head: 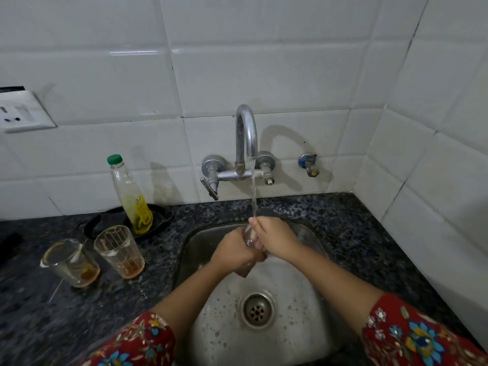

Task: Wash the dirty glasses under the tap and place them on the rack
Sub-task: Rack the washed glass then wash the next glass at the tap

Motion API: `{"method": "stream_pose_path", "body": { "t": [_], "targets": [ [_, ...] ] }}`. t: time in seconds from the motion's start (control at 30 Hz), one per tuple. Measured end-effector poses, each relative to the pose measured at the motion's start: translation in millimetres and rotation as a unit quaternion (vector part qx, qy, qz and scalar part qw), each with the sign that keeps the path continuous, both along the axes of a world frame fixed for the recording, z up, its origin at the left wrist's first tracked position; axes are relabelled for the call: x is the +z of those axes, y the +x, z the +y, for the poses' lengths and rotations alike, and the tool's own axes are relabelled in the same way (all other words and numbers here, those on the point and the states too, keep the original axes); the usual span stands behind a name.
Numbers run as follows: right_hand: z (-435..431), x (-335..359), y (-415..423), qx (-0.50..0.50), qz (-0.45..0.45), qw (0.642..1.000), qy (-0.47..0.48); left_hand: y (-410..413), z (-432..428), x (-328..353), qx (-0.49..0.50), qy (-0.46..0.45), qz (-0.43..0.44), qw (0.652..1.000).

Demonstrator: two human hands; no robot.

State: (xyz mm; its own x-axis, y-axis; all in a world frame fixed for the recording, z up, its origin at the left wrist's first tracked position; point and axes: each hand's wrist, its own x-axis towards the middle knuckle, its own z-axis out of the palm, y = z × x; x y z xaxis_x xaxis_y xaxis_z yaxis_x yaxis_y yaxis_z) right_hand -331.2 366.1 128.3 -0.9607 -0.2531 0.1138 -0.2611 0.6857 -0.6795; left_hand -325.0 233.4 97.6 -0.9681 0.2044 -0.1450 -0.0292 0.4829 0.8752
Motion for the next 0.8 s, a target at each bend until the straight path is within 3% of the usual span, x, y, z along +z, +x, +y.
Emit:
{"method": "stream_pose_path", "body": {
  "t": [0.07, 0.1, 0.17, 0.23, 0.27, 0.33, 0.4, 0.43, 0.5, 0.57, 0.6, 0.63, 0.67, 0.73, 0.8],
  "targets": [
    [0, -1, -2, -0.019, 0.020, 0.999, -0.028, 0, 1, 4, -0.022, 0.011, 0.030, 0.999],
    [1, -1, 0, -0.016, 0.036, 0.998, -0.056, -3, -4, 6, -0.071, 0.073, -0.011, 0.995],
    [3, -3, 4, 0.008, 0.044, 0.991, -0.127, -7, -18, 12, -0.139, 0.227, -0.148, 0.953],
    [3, 0, 7, 0.018, 0.033, 0.987, -0.156, -8, -24, 11, -0.135, 0.288, -0.226, 0.921],
    [3, 0, 4, 0.013, 0.029, 0.990, -0.136, -7, -20, 10, -0.107, 0.263, -0.209, 0.936],
    [0, 1, -5, 0.000, 0.015, 0.999, -0.047, 1, -7, 12, -0.025, 0.112, -0.108, 0.988],
    [-3, 3, -9, -0.010, 0.006, 1.000, -0.002, 4, 1, 12, 0.047, -0.064, 0.014, 0.997],
    [-4, 3, -9, -0.011, 0.011, 1.000, -0.015, 2, 1, 10, 0.048, -0.081, 0.045, 0.995],
    [-3, 2, -5, -0.003, 0.032, 0.997, -0.073, -2, -8, 13, -0.030, 0.051, -0.004, 0.998],
    [-1, 1, -2, 0.015, 0.023, 0.989, -0.146, -2, -20, 21, -0.114, 0.237, -0.147, 0.953],
    [-2, 0, -1, 0.019, 0.012, 0.985, -0.168, -1, -26, 21, -0.128, 0.295, -0.207, 0.924],
    [-3, 0, -2, 0.016, 0.003, 0.985, -0.170, -1, -28, 19, -0.124, 0.306, -0.229, 0.916],
    [-4, 0, -3, 0.012, -0.005, 0.988, -0.152, 0, -25, 17, -0.106, 0.277, -0.207, 0.932],
    [-5, 3, -4, 0.006, -0.030, 0.993, -0.111, 0, -15, 11, -0.047, 0.099, -0.080, 0.991],
    [-4, 4, -2, 0.009, -0.036, 0.991, -0.129, 0, -9, 10, 0.001, -0.045, 0.033, 0.998]
  ]
}}
